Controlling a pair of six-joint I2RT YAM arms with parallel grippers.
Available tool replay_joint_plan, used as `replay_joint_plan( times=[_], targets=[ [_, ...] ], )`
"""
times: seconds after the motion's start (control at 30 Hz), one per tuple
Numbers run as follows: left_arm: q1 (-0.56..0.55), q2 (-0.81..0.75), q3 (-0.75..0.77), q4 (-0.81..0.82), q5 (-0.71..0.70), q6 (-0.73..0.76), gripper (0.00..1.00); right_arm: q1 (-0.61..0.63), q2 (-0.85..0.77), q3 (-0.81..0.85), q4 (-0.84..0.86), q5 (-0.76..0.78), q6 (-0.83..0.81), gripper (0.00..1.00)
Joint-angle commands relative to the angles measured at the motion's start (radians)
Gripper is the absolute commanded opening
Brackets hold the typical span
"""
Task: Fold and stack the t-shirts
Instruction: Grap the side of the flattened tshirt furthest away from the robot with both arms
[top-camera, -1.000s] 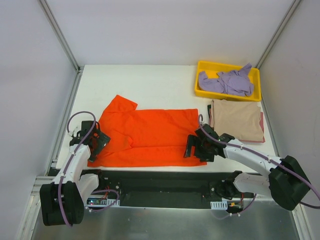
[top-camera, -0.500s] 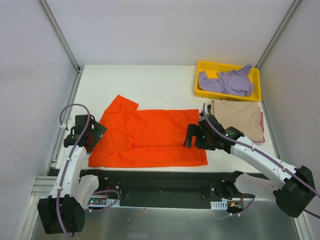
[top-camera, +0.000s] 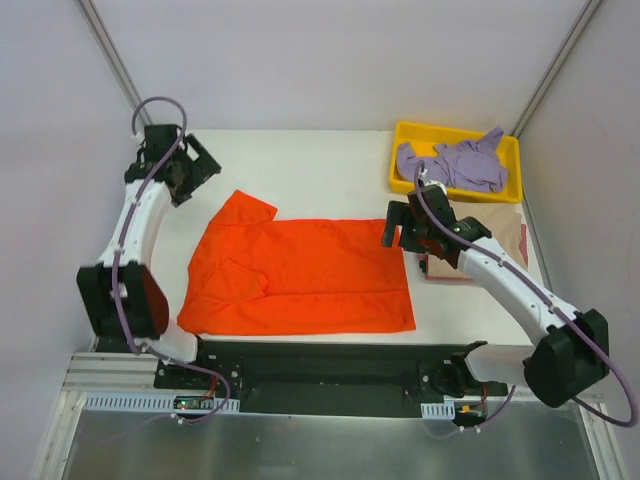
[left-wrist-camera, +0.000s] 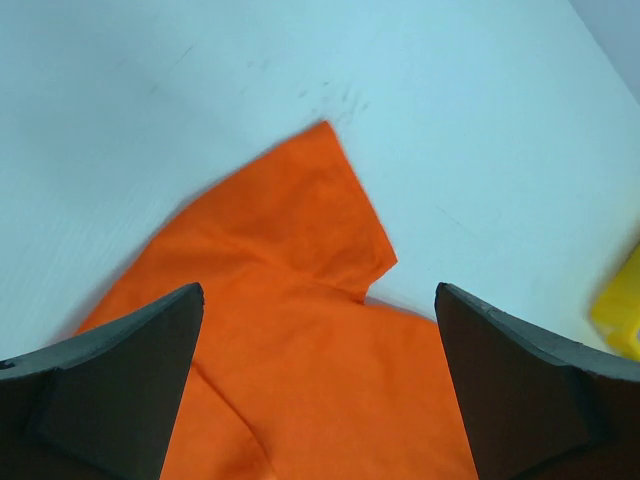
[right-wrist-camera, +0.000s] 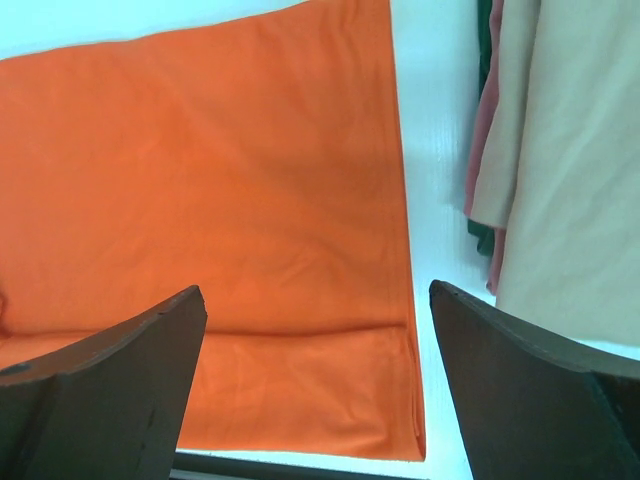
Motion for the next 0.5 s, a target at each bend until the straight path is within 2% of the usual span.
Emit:
replay_joint_plan(
  times=[0.0,0.2,0.3,0.47],
  targets=[
    [-0.05,0.26,0.248,0.007,0.146,0.262,0.99,-0.057,0.08,0.042,0.034,-0.072,-0.056,0.96],
    [-0.113,0.627,0.631,-0.131,0.034,0.42,0.99,-0.111,0.143,0.028,0.038,-0.171,-0.056,0.96],
    [-0.116,0.785,0.768,-0.177,0.042,0.461,0.98,-0.122,0.147,0.016,0.05,-0.212,-0.05,0.96],
    [-0.118,0.922,0.877,-0.27,0.042,0.468,0.77,-0.124,0.12,-0.018,0.077,-0.215,-0.044,0.96]
  ],
)
